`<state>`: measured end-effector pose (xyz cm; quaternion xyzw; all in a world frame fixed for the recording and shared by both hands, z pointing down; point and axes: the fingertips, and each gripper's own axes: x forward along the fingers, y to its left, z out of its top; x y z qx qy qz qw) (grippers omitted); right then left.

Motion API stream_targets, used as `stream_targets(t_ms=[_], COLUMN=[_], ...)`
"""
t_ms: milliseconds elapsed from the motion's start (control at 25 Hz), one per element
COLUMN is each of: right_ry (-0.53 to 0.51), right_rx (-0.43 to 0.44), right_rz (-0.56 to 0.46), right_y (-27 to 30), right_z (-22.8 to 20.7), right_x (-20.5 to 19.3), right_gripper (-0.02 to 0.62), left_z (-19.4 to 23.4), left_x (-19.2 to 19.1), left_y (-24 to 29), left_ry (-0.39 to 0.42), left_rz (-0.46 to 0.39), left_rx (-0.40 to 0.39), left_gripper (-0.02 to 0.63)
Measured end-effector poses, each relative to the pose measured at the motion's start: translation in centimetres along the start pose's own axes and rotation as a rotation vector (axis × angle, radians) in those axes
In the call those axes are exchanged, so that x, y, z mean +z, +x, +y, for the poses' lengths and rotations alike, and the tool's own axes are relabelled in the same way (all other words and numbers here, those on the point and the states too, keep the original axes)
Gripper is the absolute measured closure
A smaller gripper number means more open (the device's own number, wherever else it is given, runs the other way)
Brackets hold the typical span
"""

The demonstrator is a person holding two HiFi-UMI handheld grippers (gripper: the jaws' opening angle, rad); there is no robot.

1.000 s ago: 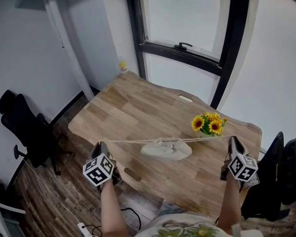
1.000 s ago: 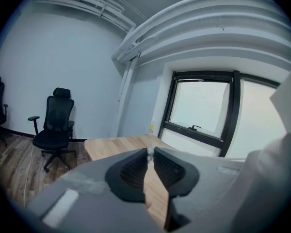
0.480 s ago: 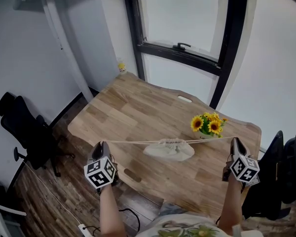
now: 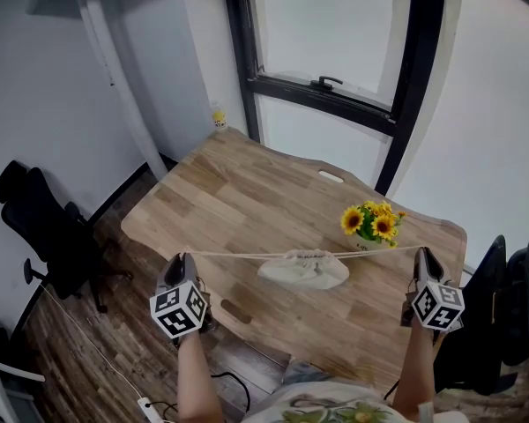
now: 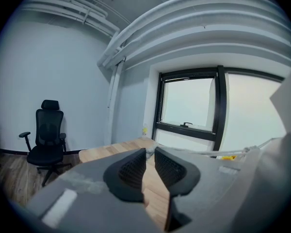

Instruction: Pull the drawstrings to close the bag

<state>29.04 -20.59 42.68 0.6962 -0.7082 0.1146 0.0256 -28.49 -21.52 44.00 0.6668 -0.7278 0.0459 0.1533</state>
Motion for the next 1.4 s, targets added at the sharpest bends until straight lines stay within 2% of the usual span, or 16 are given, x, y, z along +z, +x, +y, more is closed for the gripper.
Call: stream_targets(t_ms=[360,1400], right_ry=[-0.032,-0.055], right_rx=[0.008,0.008], right_rz=[0.008,0.022], right_y=[-0.03,-0.26], right_z=[0.53,0.82], right_x=[-0.10,-0.11], right_gripper=[0.560,0.560], left_z=[0.35,0.57], left_x=[0.13,0.03], left_y=[-0.61,-0.43], left_ry=[0.018,-0.002], left_rz=[-0.015,-0.019], left_rx=[0.019,0.021], left_gripper=[0.539,0.540])
